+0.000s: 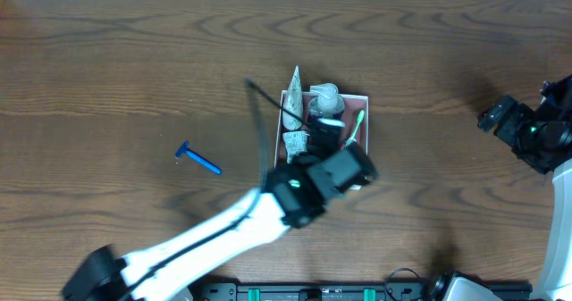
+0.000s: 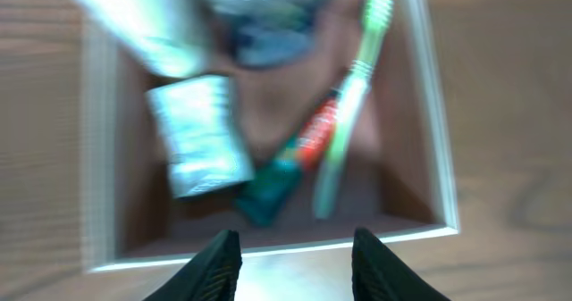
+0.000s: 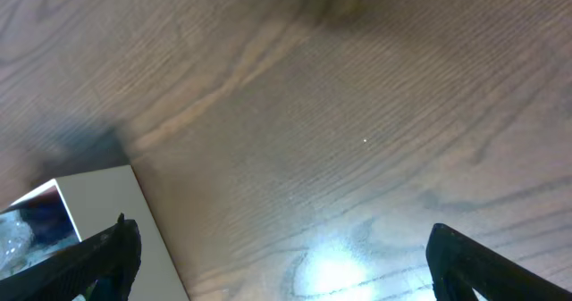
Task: Pack container
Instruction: 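Release the toothbrush in the box and lift the left gripper, then move the left gripper to the blue razor and grasp it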
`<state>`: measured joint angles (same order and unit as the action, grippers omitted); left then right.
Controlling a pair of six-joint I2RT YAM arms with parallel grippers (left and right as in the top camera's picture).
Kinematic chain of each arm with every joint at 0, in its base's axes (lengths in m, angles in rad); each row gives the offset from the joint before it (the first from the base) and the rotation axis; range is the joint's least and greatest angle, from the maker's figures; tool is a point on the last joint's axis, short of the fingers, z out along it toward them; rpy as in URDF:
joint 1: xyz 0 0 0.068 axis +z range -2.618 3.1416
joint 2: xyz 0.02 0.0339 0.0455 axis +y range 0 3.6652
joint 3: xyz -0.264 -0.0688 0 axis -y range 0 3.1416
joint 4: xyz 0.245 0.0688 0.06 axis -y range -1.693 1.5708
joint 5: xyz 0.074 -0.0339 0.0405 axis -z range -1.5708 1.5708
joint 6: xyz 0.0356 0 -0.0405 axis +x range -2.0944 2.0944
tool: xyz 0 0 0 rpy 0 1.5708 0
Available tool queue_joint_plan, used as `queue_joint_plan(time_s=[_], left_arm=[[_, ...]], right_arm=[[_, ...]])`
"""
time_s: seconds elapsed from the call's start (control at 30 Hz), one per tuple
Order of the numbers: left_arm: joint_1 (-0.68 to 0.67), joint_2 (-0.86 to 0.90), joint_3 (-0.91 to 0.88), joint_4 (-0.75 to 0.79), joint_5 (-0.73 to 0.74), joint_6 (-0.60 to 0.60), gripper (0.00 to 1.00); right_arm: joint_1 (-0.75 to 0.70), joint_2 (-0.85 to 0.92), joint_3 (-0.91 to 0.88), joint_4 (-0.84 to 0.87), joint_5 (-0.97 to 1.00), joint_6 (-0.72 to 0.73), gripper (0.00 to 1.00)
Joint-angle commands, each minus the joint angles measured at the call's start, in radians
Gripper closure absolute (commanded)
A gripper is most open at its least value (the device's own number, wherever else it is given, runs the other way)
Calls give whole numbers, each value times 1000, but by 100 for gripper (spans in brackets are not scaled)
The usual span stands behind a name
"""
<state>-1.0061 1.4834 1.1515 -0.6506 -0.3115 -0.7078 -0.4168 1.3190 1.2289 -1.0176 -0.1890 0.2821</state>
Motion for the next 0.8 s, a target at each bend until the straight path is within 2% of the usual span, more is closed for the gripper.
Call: queue_joint_plan(time_s=[0.0, 0.2, 0.47, 0.6, 0.77], left_arm=[[105, -109, 12, -95, -16, -63, 59], [358, -156, 9, -239, -17, -137, 59], [686, -49, -63, -238, 28, -280, 58], [788, 37, -71, -237, 103, -282, 58], [853, 158, -71, -230, 151, -281, 57]], right_arm=[[-6, -13, 9, 0, 2, 10, 1], [-6, -13, 9, 0, 2, 9, 1], [-6, -13, 9, 0, 2, 9, 1], [-6, -13, 9, 0, 2, 9, 1], [-6, -13, 9, 0, 2, 10, 1]])
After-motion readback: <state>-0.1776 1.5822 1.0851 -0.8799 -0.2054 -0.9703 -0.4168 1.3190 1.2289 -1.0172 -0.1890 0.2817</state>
